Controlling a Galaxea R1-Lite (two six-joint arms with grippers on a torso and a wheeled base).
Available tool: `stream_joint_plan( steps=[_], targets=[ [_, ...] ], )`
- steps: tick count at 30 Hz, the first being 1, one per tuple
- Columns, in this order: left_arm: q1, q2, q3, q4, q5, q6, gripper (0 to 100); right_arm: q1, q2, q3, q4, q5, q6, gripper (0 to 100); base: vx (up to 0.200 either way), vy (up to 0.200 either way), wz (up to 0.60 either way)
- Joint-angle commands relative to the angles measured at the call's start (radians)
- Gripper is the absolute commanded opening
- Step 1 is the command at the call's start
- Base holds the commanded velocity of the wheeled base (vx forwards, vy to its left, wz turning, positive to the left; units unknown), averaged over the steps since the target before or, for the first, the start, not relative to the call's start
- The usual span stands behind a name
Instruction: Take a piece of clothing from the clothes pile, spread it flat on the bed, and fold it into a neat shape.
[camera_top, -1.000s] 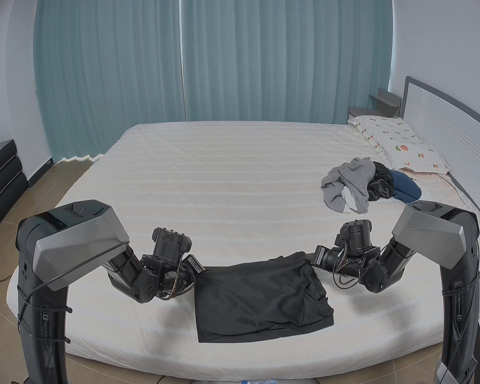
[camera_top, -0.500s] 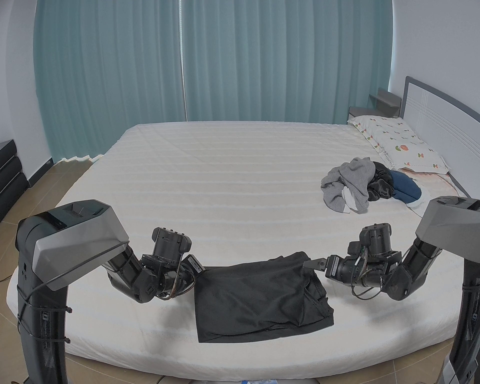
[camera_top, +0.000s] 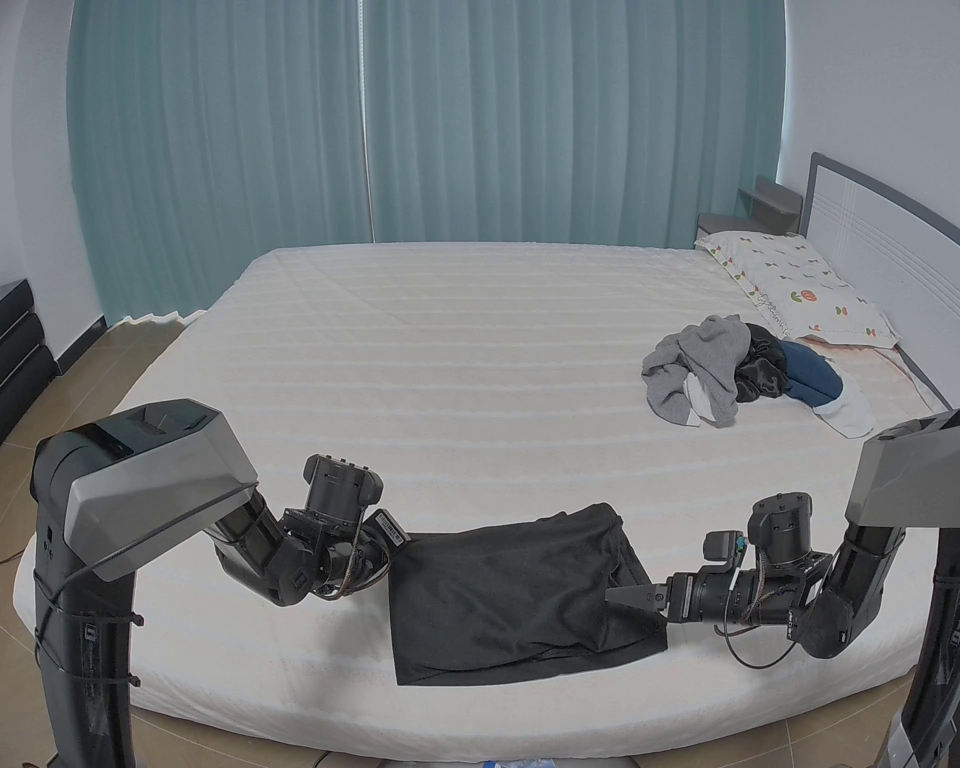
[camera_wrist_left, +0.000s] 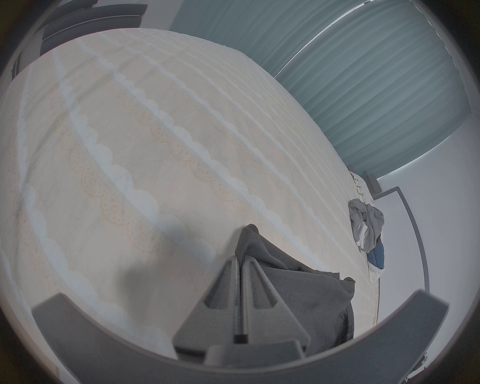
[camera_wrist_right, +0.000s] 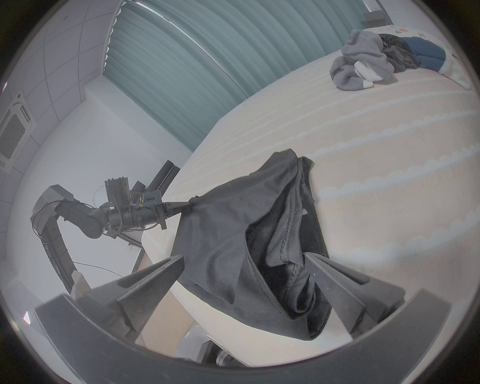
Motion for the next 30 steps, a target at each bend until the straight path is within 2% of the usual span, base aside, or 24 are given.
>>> stream_joint_plan(
  steps=[1, 9, 10, 15, 20, 30],
  targets=[
    [0.001, -0.001, 0.000, -0.001, 0.001, 0.000, 0, 0.004, 0.029, 0.006, 0.000, 0.001, -0.032, 100, 0.000, 0.000, 0.00],
    [0.001, -0.001, 0.000, -0.001, 0.001, 0.000, 0, 0.000, 0.040, 0.009, 0.000, -0.004, -0.053, 100, 0.000, 0.000, 0.00],
    [0.001, -0.001, 0.000, -0.001, 0.001, 0.000, 0, -0.002, 0.040, 0.011, 0.000, -0.004, -0.061, 0, 0.000, 0.000, 0.00],
    [0.001, -0.001, 0.000, -0.001, 0.001, 0.000, 0, -0.019, 0.026, 0.051, 0.000, -0.009, -0.108, 0, 0.000, 0.000, 0.00],
    [0.001, -0.001, 0.000, -0.001, 0.001, 0.000, 0, -0.065, 0.023, 0.085, 0.000, -0.009, -0.196, 0, 0.000, 0.000, 0.00],
    [0.001, -0.001, 0.000, -0.001, 0.001, 0.000, 0, -0.094, -0.013, 0.144, 0.000, -0.001, -0.230, 0, 0.000, 0.000, 0.00]
  ],
)
